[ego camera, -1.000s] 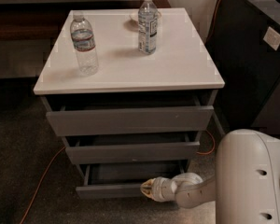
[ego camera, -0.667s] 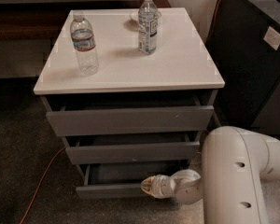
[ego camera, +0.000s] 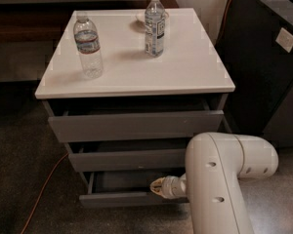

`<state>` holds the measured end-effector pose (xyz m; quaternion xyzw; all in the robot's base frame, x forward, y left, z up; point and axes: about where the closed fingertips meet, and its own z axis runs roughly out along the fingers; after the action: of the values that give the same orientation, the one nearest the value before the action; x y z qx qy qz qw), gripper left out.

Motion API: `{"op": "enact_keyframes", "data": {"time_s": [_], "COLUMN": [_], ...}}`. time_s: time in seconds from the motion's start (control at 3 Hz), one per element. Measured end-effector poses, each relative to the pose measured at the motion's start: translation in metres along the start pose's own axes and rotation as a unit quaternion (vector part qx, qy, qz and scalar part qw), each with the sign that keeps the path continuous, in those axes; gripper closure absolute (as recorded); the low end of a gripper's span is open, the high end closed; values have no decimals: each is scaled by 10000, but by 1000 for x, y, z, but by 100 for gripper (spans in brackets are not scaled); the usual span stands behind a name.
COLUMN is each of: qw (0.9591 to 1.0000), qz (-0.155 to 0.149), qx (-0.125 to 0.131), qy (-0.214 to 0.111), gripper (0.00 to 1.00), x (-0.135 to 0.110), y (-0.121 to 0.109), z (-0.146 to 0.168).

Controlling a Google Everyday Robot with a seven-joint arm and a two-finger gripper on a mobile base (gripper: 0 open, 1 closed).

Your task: Place water bottle into bottom drawer

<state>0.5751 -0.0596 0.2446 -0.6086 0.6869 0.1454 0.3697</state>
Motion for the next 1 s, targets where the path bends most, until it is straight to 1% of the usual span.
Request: {"op": "enact_keyframes", "data": {"time_s": [0.33,0.67,1.0], "qw": [10000,9999,9998], "qz": [48,60,62], "qx": [-3,-60,-86], "qy": [5,86,167], "gripper": [100,100,100], "x": [13,25,32], "y": [-17,-27,-31], "z": [8,20,27]}}
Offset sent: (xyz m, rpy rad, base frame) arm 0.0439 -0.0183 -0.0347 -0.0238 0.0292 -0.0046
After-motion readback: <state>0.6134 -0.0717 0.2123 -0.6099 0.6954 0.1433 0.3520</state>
